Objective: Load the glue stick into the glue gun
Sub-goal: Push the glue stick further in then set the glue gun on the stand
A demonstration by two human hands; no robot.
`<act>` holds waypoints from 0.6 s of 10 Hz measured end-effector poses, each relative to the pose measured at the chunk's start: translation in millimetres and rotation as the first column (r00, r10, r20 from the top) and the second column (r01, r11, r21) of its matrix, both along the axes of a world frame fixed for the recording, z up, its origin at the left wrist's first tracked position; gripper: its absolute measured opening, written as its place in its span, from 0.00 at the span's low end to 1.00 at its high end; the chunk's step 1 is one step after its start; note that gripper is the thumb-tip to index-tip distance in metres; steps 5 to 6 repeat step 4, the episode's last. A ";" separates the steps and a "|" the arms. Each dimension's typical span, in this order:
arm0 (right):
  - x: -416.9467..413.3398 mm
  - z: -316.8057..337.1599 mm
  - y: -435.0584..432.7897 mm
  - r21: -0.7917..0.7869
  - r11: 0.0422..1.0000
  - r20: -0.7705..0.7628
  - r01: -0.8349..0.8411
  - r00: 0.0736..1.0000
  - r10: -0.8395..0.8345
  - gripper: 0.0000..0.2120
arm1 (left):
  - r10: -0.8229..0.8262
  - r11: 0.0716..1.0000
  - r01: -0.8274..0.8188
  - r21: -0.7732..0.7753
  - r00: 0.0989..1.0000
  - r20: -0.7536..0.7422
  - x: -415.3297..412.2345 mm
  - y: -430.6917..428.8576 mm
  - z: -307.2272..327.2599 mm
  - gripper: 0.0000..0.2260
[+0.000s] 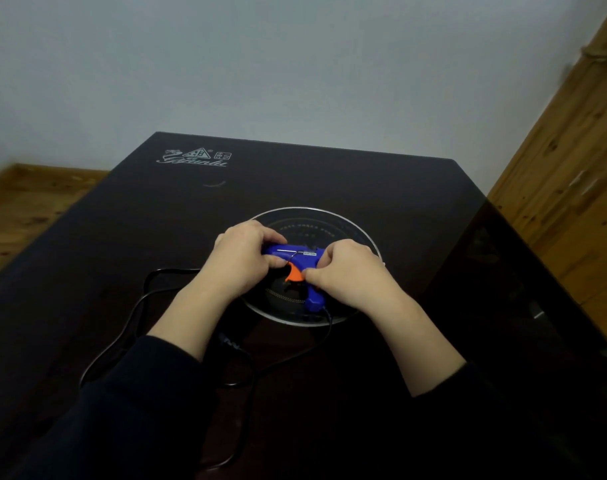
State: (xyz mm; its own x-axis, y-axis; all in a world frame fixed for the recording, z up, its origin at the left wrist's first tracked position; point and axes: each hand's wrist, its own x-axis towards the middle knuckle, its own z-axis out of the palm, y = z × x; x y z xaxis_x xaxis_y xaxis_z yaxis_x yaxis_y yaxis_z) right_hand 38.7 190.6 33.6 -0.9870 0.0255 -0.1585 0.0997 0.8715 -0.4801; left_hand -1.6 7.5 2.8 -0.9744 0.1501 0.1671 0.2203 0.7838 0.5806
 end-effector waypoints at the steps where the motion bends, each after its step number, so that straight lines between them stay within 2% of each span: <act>1: 0.3 0.9 2.8 -0.011 1.000 0.017 -0.014 1.000 0.014 0.14 | -0.006 1.000 0.006 -0.011 1.000 0.011 1.0 -0.8 1.4 0.17; 2: -1.5 1.5 7.1 -0.047 0.999 0.023 -0.027 0.999 0.028 0.13 | -0.016 1.000 0.015 0.012 1.000 0.022 2.0 -2.8 5.4 0.16; 3: -7.4 -4.3 12.9 -0.134 0.991 0.035 -0.016 0.999 0.021 0.13 | -0.017 0.995 0.015 0.099 1.000 0.016 1.8 -4.5 10.2 0.15; 4: -12.9 -6.1 24.0 -0.268 0.963 -0.010 0.036 0.999 -0.040 0.12 | -0.056 0.938 0.055 0.343 0.998 -0.006 4.4 -0.3 20.2 0.12; 6: -12.9 -6.1 24.0 -0.268 0.963 -0.010 0.036 0.999 -0.040 0.12 | -0.056 0.938 0.055 0.343 0.998 -0.006 4.4 -0.3 20.2 0.12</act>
